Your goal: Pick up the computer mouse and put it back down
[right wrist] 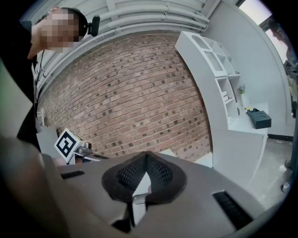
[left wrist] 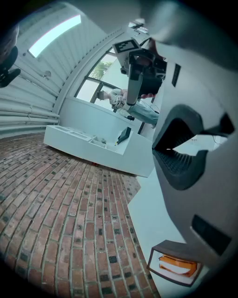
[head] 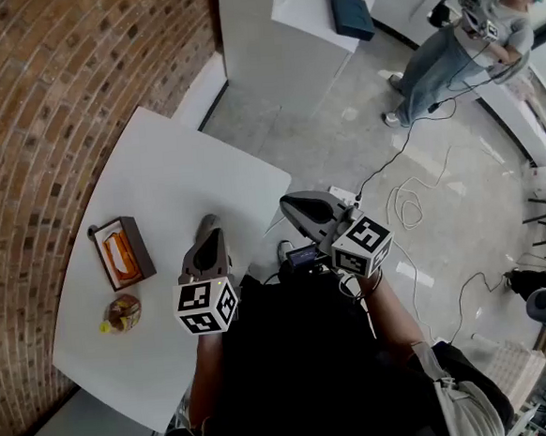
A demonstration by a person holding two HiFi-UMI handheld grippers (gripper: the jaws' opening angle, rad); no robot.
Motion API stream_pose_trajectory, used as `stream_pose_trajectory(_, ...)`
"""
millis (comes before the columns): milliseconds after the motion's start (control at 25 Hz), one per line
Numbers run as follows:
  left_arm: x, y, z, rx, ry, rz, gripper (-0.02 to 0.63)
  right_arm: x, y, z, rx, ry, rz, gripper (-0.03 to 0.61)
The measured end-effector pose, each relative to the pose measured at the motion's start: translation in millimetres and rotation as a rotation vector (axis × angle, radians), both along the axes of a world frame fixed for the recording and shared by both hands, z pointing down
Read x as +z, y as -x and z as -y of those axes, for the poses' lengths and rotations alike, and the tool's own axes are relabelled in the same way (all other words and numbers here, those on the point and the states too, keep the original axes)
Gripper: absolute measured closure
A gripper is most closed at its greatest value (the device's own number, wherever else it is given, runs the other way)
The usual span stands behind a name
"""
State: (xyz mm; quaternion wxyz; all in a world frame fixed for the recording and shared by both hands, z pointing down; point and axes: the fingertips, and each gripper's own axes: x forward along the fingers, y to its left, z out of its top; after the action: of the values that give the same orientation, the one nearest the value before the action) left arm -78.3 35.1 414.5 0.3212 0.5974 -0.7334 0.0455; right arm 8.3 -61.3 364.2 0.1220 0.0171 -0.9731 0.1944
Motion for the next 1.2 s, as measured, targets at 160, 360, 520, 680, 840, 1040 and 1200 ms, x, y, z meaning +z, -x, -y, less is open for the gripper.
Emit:
stream_pose_trajectory(160, 1.9, 3.6, 18.7, 0.003, -0.026, 0.002, 0.598, -5.0, -2.7, 19.2, 0.021, -0.046, 0.007, 0.561)
stream_pose_trajectory(360, 0.3, 0.2, 21.1, -0.017, -0.03, 0.007, 0.6, -2.0, -6.0, 25.5, 0.005, -0.051, 0.017, 0.561)
stream_pose_trajectory(520, -0.4, -6.8, 22.0, -0.028, -0.033, 0.007, 0.598, -0.9, -10.5, 29.3, -0.001, -0.048, 0.017, 0.561)
stream_pose_trajectory(680, 4.0, -15.1, 18.5, -0.03, -0.022, 0.008, 0.598, -2.5, -13.6, 30.6, 0.009, -0.032, 0.034, 0.561)
stream_pose_trajectory(840, 7.6, -20.2, 14.5, -0.032, -0.006, 0.015, 0.598, -2.6, -18.3, 28.2, -0.002, -0.017, 0.042, 0.561)
stream_pose_trajectory(1040, 10.4, -24.7, 9.5, -0.025, 0.011, 0.038, 0.598, -1.3, -23.7, 23.1, -0.005, -0.012, 0.038, 0.561)
stream_pose_trajectory(1200, 11.2, -23.7, 4.3, -0.019, 0.023, 0.053, 0.598, 0.2, -24.4, 16.7, -0.006, -0.009, 0.035, 0.561)
